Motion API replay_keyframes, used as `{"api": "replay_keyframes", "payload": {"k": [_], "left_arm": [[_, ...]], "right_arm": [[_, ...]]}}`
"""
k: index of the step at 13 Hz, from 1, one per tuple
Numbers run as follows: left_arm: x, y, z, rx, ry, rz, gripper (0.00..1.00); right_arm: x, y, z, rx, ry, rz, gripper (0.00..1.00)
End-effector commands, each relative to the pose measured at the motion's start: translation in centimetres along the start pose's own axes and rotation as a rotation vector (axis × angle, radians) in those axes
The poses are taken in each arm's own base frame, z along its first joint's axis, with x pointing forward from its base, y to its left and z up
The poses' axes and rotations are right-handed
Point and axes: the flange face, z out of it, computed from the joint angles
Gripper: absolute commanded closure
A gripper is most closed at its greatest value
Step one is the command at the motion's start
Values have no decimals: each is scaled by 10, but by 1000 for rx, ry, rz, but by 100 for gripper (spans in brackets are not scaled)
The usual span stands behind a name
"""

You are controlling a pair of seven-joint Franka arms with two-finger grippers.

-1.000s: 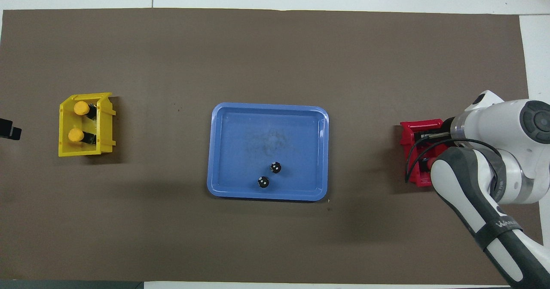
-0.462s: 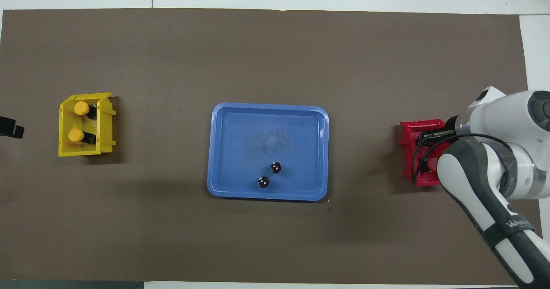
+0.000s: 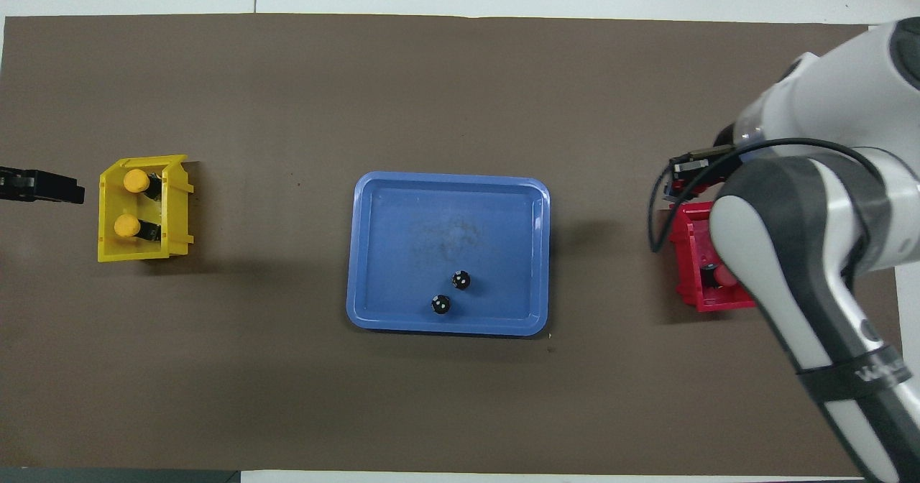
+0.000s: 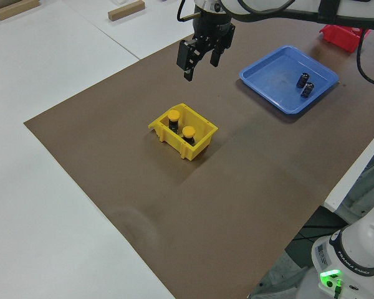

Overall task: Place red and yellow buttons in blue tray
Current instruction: 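Drop the red button in the tray while the left gripper reaches yellow holder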

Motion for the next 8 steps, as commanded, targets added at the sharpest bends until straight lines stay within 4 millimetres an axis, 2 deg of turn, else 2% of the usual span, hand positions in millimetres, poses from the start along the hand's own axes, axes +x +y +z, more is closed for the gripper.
{"api": "replay_keyframes", "payload": {"k": [1,3,5,6,8], "left_arm": [[20,-8,52,8,10,-33,17],[27,-8,81,10,13,-44,22],[32,-9,99,13,15,-55,24],[33,-9,107,15,22,-55,25],[31,-9,126,17,25,-54,25]], "right_arm": [[-10,-109,21,23,49,95,78],[-22,-158,45,33,49,123,77],[-17,-172,67,40,76,136,77],[-23,-194,84,49,77,131,77],[-24,-211,112,19,90,122,75]]}}
